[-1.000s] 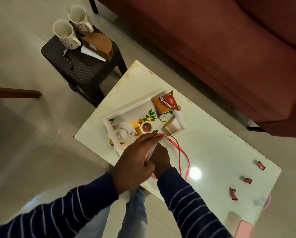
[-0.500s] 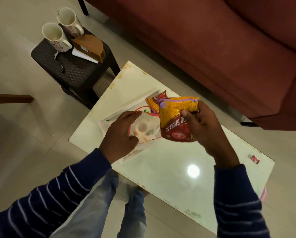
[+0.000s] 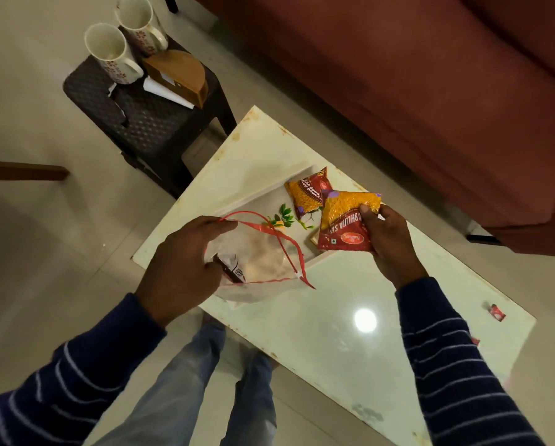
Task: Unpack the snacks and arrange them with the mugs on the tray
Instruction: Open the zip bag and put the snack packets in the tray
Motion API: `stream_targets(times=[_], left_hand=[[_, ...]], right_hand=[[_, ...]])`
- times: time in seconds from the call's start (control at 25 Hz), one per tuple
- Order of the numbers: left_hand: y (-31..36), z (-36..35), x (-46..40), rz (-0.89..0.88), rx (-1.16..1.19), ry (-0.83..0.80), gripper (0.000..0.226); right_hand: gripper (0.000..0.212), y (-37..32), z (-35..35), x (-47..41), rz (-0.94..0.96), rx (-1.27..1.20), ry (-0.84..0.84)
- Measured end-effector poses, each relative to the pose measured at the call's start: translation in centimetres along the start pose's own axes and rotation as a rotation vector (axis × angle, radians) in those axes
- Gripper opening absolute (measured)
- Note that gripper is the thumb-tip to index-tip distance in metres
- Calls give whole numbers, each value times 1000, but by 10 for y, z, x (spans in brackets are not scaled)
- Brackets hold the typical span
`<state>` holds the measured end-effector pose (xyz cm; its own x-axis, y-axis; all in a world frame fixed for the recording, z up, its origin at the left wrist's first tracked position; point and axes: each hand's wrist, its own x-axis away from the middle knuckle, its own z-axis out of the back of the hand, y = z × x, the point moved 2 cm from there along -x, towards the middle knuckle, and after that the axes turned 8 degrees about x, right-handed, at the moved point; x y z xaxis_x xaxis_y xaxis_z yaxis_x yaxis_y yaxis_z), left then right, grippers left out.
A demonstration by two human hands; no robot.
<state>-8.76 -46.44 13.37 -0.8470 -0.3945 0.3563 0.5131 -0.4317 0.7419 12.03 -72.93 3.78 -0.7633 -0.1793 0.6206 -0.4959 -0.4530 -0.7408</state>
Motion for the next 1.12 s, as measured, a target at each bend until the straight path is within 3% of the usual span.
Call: stream_targets(times=[0.12, 0.32, 0.48, 0.6, 0.76, 0.84, 0.92, 1.04, 1.12], left_hand=[[-4, 3, 1, 20, -43, -28, 68], [-12, -2, -4, 41, -54, -35, 72], [-21, -6, -12, 31, -5, -21, 72], [-24, -7, -17, 25, 5, -24, 73], [-21, -9, -21, 39, 32, -16, 73], [-18, -13, -24, 45, 44, -17, 72], [-16, -17, -28, 47, 73, -31, 69], [-16, -21, -33, 38, 90, -55, 71], [-19, -22, -35, 27, 67, -52, 70]], right_hand=[[49, 5, 0, -24, -5, 267, -27], [47, 25, -13, -79, -21, 962, -341], [46, 50, -38, -125, 41, 1196, -498], [39, 62, -50, -131, 108, 1257, -376], [44, 66, -50, -88, 434, 1004, 203], [50, 80, -55, -61, 443, 963, 413], [52, 103, -72, -38, 426, 1080, 365], [43, 139, -96, -25, 587, 1430, 46], [40, 152, -96, -30, 534, 1530, 15]])
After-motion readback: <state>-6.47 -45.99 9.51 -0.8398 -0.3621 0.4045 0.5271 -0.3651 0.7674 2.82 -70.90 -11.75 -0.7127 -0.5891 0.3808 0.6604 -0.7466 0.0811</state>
